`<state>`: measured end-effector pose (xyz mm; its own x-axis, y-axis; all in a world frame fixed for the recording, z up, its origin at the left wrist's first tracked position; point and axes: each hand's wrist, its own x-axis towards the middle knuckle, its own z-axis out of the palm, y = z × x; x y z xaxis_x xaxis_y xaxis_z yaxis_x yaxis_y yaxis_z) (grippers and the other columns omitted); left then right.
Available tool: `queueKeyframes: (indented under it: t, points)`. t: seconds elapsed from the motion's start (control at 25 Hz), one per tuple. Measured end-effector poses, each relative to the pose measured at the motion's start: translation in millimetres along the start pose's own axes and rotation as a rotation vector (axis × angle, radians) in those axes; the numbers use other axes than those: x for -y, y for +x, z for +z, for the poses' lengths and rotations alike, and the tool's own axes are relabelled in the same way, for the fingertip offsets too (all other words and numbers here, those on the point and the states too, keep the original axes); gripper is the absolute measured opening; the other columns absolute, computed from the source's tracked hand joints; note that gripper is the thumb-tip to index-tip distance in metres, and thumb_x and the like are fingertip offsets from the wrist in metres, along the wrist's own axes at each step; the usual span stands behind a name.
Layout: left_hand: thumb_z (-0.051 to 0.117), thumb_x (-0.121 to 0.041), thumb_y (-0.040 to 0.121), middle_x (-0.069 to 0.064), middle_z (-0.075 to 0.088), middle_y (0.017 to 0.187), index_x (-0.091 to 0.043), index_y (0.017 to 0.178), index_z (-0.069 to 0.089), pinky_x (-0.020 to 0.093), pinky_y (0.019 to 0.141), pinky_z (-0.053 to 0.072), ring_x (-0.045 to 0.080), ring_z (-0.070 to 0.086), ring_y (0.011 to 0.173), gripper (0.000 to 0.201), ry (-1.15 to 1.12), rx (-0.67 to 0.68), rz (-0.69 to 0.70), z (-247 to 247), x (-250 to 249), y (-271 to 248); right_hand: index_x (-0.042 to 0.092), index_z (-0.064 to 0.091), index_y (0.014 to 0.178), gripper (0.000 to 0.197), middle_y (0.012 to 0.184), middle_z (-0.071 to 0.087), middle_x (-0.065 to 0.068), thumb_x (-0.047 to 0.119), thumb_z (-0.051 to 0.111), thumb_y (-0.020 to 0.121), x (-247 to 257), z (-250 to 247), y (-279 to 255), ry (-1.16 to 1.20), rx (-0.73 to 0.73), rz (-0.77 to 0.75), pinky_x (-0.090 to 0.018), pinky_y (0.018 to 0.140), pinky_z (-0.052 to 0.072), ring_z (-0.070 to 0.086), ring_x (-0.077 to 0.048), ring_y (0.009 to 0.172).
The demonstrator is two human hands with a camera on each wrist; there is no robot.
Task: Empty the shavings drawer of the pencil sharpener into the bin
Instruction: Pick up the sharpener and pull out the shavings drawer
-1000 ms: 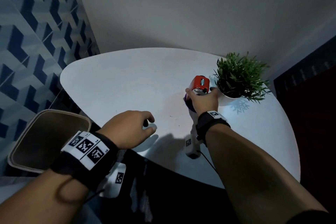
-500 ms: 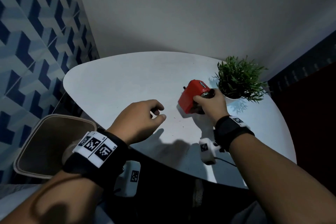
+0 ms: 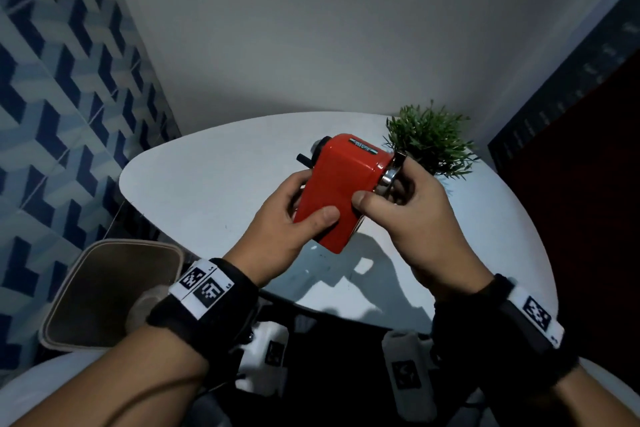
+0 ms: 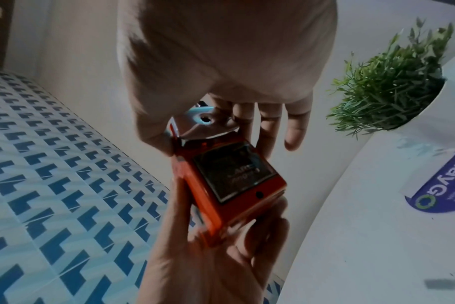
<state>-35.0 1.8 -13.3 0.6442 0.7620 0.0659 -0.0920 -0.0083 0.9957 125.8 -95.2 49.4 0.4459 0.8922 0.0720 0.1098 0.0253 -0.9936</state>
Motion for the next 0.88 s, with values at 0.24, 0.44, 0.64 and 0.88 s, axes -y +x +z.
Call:
queueKeyframes:
  t: [0.24, 0.44, 0.64, 0.88]
  points:
    - [0.077, -0.078, 0.057, -0.001, 0.079, 0.082, -0.020, 0.099, 0.055, 0.027, 0.062, 0.057, 0.014, 0.074, 0.071, 0.074, -0.026, -0.229, 0.124, 29.3, 2.4, 1.3, 0.023, 0.063, 0.122, 0.054, 0.119, 0.079, -0.011, 0.006, 0.089, 0.078, -24.4, -10.7, -29.4, 0.171, -0.053, 0.074, -0.032, 0.089, 0.064, 0.075, -0.028, 0.114]
    - [0.083, -0.070, 0.060, 0.003, 0.072, 0.081, -0.021, 0.086, 0.058, 0.041, 0.071, 0.052, 0.030, 0.063, 0.077, 0.061, -0.161, -0.281, 0.091, 38.9, 5.7, 10.3, 0.015, 0.060, 0.134, 0.058, 0.113, 0.079, -0.006, -0.003, 0.083, 0.085, -33.7, -20.7, -34.2, 0.292, 0.031, 0.218, -0.020, 0.073, 0.061, 0.081, -0.010, 0.085]
    - [0.082, -0.070, 0.063, 0.024, 0.063, 0.098, -0.010, 0.092, 0.069, 0.052, 0.081, 0.045, 0.037, 0.057, 0.089, 0.068, -0.182, -0.289, 0.059, 40.7, 9.6, 13.2, 0.007, 0.073, 0.115, 0.036, 0.102, 0.085, -0.008, -0.010, 0.080, 0.084, -36.1, -22.2, -29.8, 0.313, 0.029, 0.203, -0.021, 0.080, 0.063, 0.081, -0.010, 0.086]
    - [0.084, -0.070, 0.059, 0.011, 0.074, 0.089, -0.019, 0.088, 0.077, 0.035, 0.069, 0.058, 0.029, 0.067, 0.079, 0.059, -0.183, -0.281, 0.032, 36.1, 9.7, 11.0, 0.016, 0.075, 0.099, 0.031, 0.079, 0.083, 0.005, -0.010, 0.081, 0.083, -34.4, -24.9, -28.3, 0.252, 0.017, 0.186, -0.023, 0.081, 0.065, 0.079, -0.010, 0.079]
